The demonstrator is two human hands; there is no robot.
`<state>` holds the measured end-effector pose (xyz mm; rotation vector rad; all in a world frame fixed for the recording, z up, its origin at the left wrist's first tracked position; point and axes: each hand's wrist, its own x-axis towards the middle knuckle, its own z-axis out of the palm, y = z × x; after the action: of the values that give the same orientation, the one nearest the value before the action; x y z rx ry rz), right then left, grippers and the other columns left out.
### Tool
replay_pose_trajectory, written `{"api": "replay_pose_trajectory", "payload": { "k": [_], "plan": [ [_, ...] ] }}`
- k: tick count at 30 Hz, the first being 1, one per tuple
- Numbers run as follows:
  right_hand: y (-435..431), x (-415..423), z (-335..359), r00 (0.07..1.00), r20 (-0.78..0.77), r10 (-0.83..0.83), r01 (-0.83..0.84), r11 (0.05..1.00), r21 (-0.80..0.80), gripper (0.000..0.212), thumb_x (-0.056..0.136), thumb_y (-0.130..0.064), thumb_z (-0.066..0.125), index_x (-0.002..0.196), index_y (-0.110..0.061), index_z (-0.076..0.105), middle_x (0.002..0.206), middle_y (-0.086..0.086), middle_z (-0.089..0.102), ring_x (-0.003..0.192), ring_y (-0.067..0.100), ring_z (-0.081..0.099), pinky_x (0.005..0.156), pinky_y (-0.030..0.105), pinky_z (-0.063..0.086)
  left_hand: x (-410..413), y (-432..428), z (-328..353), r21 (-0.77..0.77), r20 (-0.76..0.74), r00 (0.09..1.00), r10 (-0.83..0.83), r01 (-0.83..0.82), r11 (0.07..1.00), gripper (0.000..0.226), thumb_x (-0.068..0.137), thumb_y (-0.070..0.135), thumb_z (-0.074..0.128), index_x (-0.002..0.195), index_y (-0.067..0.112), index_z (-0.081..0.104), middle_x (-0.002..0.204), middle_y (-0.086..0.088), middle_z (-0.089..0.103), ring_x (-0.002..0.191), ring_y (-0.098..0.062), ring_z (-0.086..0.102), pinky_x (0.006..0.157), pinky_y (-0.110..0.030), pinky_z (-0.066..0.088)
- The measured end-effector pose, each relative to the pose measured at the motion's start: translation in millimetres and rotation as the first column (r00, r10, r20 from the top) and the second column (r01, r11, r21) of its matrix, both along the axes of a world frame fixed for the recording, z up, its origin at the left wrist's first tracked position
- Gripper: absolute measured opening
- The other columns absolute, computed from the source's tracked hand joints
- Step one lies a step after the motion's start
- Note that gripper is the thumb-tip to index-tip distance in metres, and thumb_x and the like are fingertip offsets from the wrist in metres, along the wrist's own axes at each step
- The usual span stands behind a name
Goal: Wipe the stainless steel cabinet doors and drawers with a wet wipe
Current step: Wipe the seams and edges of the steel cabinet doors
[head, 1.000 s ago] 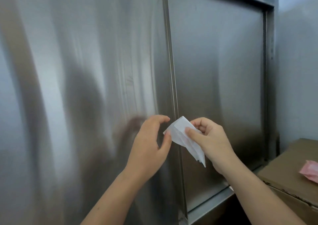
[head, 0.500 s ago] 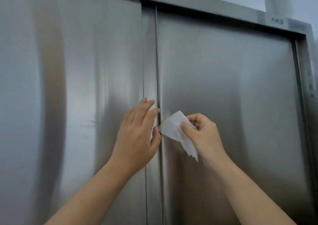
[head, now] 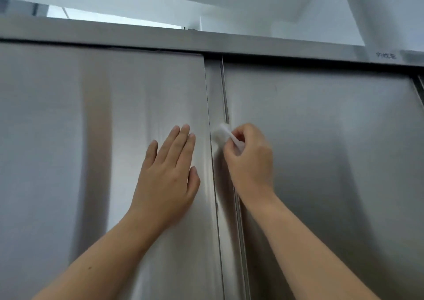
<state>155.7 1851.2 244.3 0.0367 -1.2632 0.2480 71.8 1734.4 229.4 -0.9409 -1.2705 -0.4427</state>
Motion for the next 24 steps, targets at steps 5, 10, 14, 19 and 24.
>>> {"api": "replay_pose_trajectory", "payload": {
  "k": [5,10,14,19,24],
  "plan": [
    [3,-9,-13,0.999,0.008,-0.054,0.053,0.995,0.083,0.007,0.079,0.001,0.065,0.081,-0.002,0.060,0.081,0.005,0.053,0.076,0.024,0.052,0.068,0.021,0.038,-7,-1,-3,0.016,-0.033,0.999,-0.014,0.015,1.000,0.053,0.084,0.020,0.035,0.127,-0.004,0.053,0.138,-0.018,0.047,0.128,-0.031,0.043,0.098,-0.052,0.037],
    [8,-9,-25,0.982,0.139,-0.128,0.102,0.978,0.184,0.026,0.085,-0.012,0.056,0.106,0.001,0.063,0.117,0.015,0.053,0.109,0.025,0.052,0.095,0.025,0.040,-7,0,-3,0.025,-0.045,0.999,-0.017,0.019,1.000,0.053,0.084,0.021,0.034,0.126,-0.004,0.054,0.136,-0.019,0.048,0.127,-0.033,0.044,0.098,-0.054,0.037],
    [13,-5,-28,0.941,0.266,-0.209,0.151,0.963,0.222,0.040,0.089,-0.015,0.050,0.125,0.001,0.054,0.142,0.016,0.035,0.131,0.025,0.037,0.104,0.028,0.033,-6,0,-3,0.020,-0.038,0.999,-0.007,0.008,1.000,0.054,0.084,0.022,0.033,0.127,-0.005,0.053,0.137,-0.019,0.047,0.127,-0.034,0.043,0.099,-0.054,0.035],
    [14,-1,-23,0.912,0.275,-0.304,0.229,0.934,0.273,0.044,0.085,-0.007,0.056,0.127,0.006,0.050,0.146,0.022,0.028,0.130,0.031,0.040,0.099,0.029,0.036,-5,-1,-3,0.013,-0.027,1.000,-0.005,0.005,1.000,0.055,0.084,0.022,0.032,0.127,-0.005,0.053,0.137,-0.019,0.047,0.127,-0.034,0.044,0.098,-0.055,0.035],
    [11,2,-16,0.868,0.354,-0.347,0.248,0.922,0.296,0.050,0.091,-0.010,0.052,0.138,-0.001,0.038,0.154,0.012,0.011,0.135,0.024,0.034,0.099,0.030,0.040,-5,-1,-3,0.008,-0.024,1.000,-0.004,0.004,1.000,0.055,0.084,0.022,0.032,0.127,-0.005,0.053,0.137,-0.019,0.047,0.127,-0.034,0.044,0.098,-0.056,0.036]
  ]
}}
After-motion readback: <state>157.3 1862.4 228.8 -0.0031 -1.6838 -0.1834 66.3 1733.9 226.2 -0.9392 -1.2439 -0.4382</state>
